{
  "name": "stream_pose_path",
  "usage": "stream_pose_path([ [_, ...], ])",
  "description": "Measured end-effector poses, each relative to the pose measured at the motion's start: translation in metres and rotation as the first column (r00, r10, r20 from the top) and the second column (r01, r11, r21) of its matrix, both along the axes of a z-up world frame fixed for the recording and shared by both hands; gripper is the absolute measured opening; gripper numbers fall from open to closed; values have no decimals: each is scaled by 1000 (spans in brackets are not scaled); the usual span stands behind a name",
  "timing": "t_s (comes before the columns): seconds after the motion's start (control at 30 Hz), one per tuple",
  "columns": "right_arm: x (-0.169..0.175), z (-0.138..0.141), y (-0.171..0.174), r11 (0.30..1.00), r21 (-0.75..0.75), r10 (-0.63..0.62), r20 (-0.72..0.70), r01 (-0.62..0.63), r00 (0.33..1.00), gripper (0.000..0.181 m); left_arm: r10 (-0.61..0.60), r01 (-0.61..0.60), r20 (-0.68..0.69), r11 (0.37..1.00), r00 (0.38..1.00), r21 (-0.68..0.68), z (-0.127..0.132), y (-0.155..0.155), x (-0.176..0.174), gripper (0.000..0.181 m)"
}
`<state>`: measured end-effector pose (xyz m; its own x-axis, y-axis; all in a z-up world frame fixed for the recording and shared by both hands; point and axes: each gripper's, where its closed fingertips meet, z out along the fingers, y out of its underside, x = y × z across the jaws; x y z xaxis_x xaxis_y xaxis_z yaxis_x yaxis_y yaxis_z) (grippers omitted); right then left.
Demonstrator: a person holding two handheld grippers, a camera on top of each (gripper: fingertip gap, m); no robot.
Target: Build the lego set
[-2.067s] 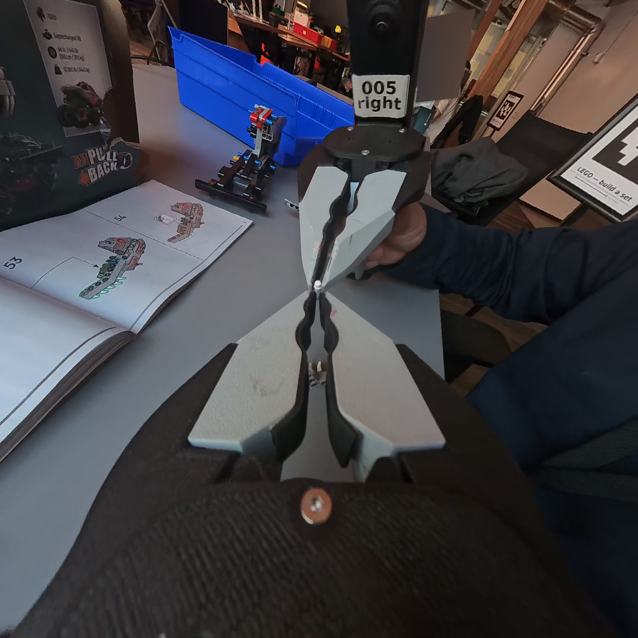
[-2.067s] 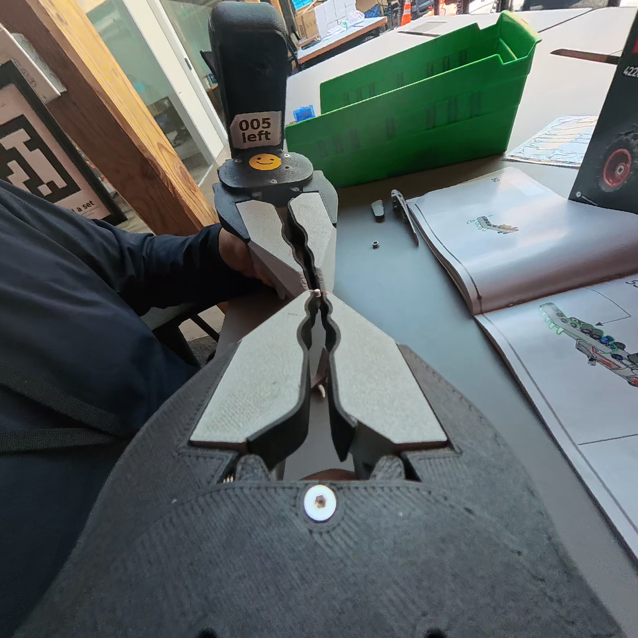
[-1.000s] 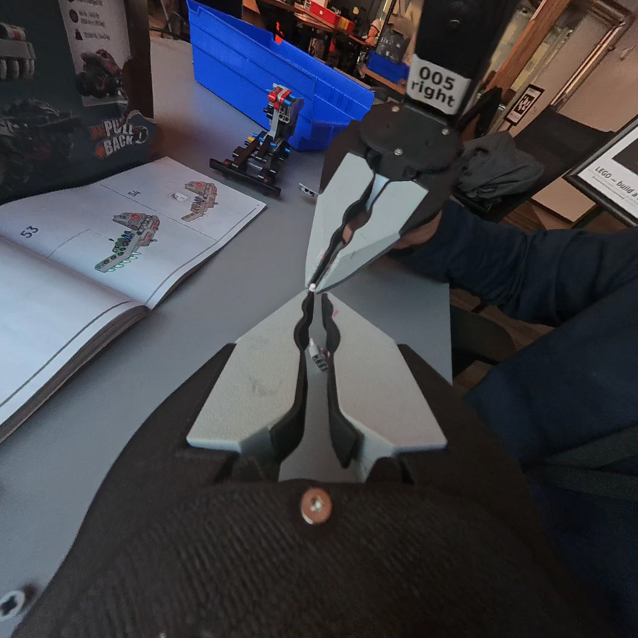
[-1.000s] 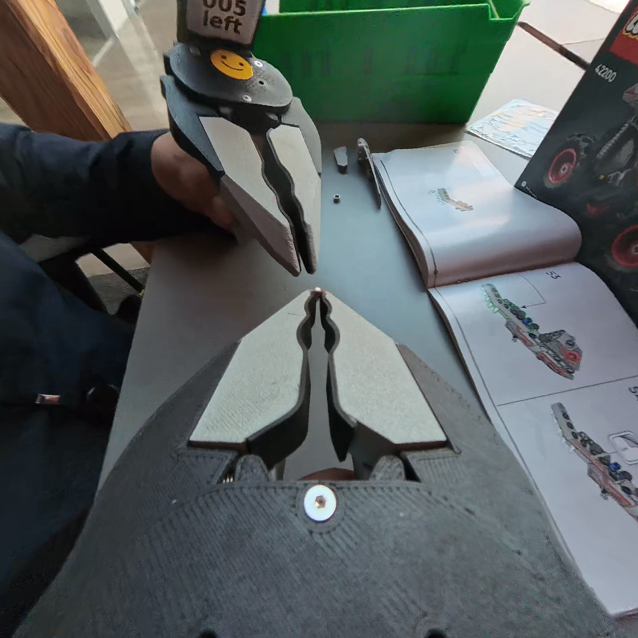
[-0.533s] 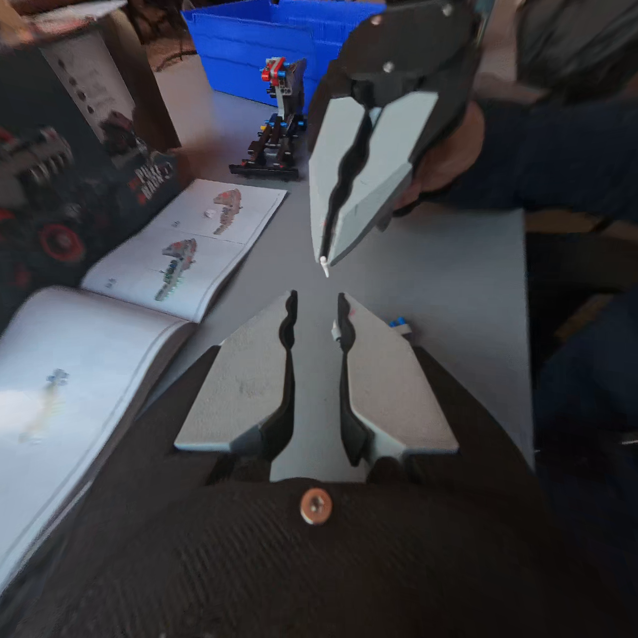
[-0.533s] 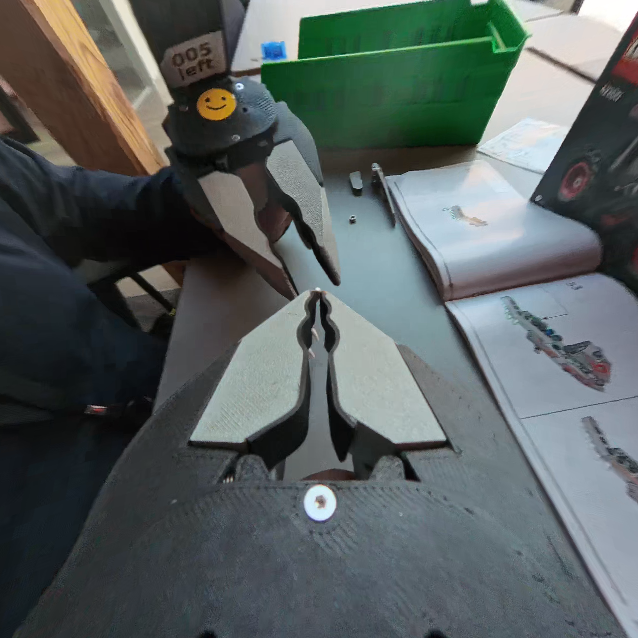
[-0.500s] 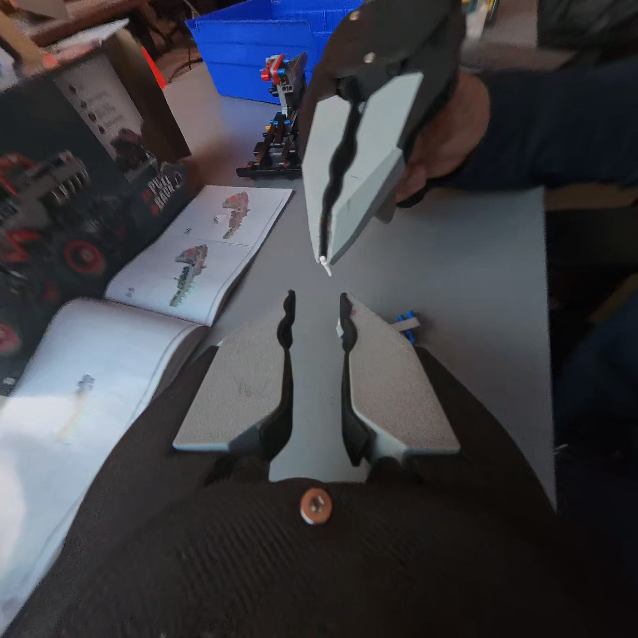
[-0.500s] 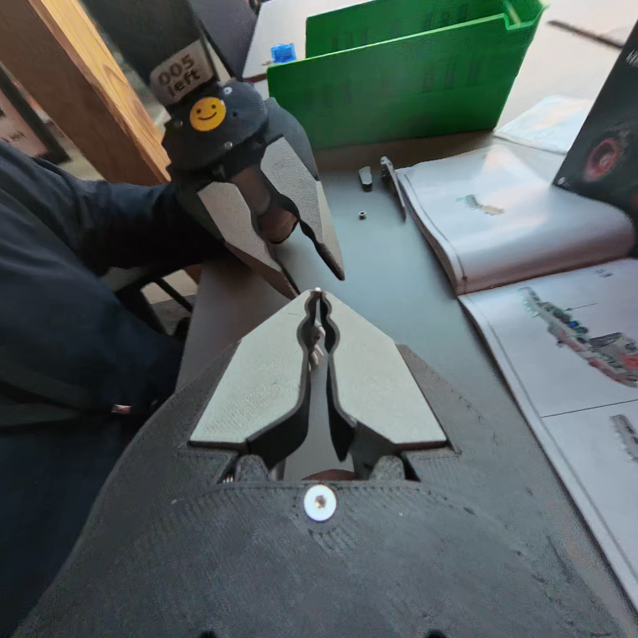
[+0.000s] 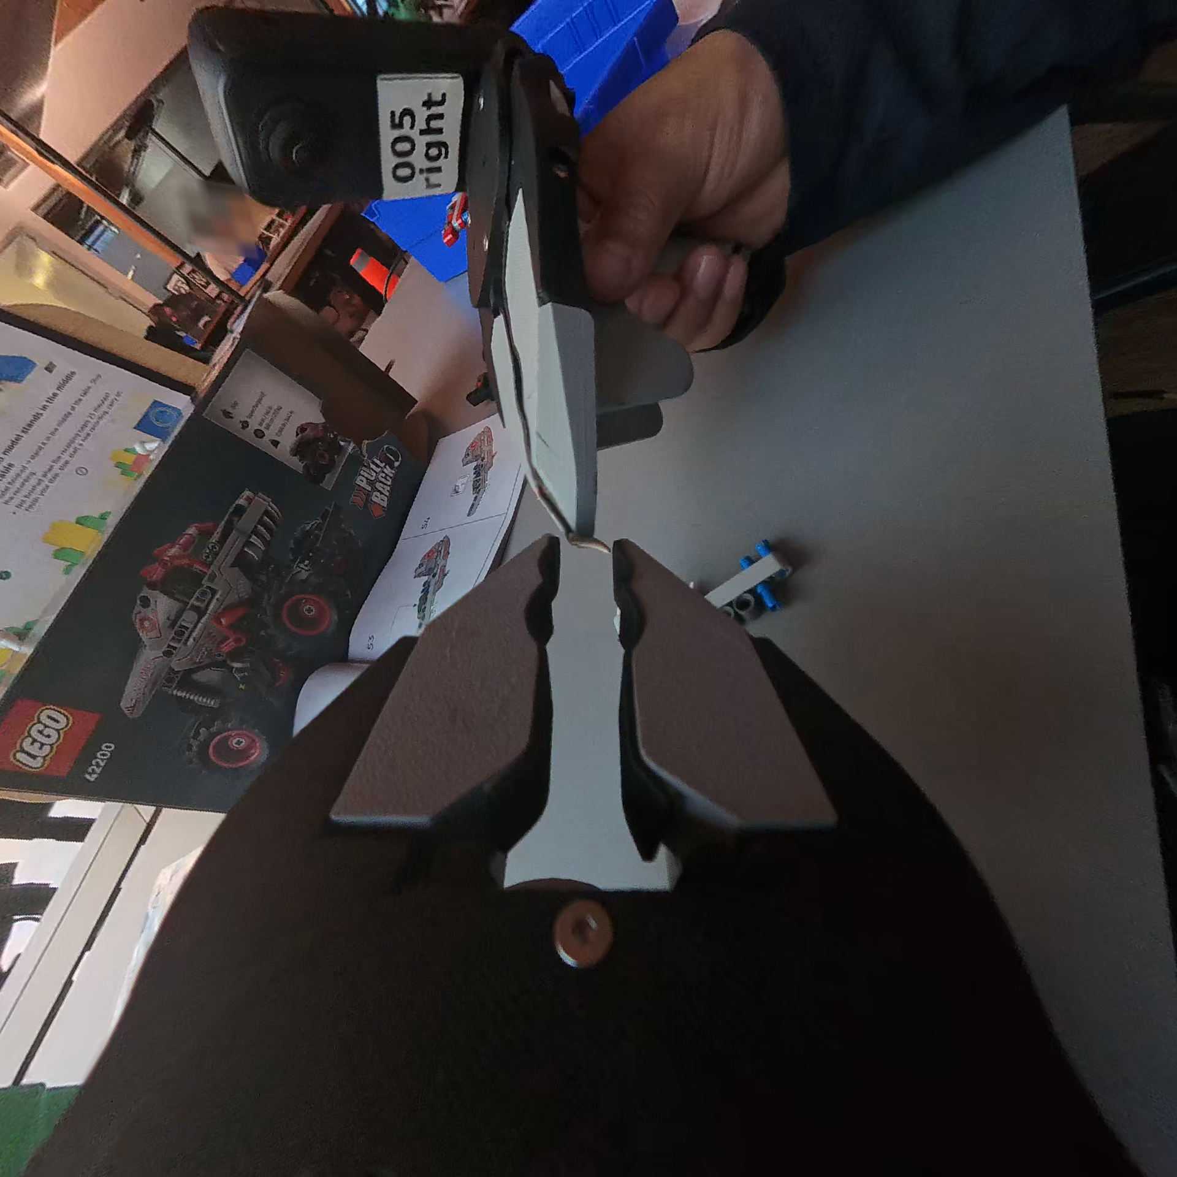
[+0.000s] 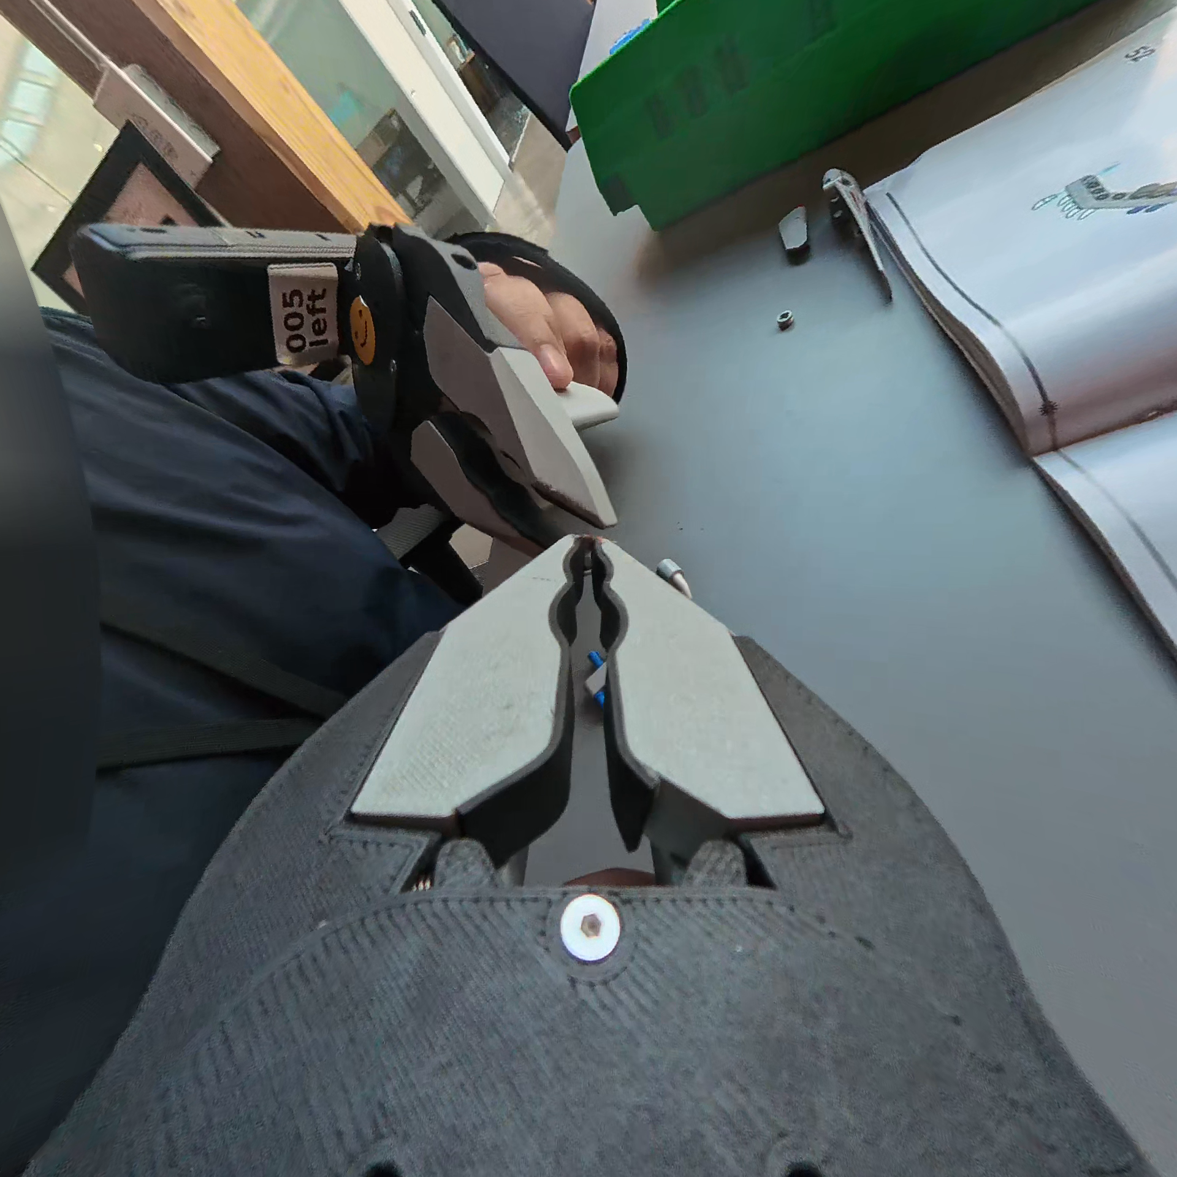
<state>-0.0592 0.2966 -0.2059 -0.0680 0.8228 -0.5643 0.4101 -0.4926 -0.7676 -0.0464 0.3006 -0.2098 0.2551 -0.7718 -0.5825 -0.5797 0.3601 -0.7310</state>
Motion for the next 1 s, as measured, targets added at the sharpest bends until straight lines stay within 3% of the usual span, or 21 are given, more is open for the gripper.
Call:
stream_pose_path([
  [0.27,2,1,-1,997,-77,5,-5,-5,1000,0,0,2,-25,997,1000,74,1,-2,2,11],
  [0.73,0,5,-4,991,-133,22,-43,-27,999,0,-8,9,-5,997,1000,72,5,-4,3,11],
  [1.0,-3,15,0,987,-160,-3,-114,-16,993,2,55,-61,62,992,997,115,19,3,-2,11],
])
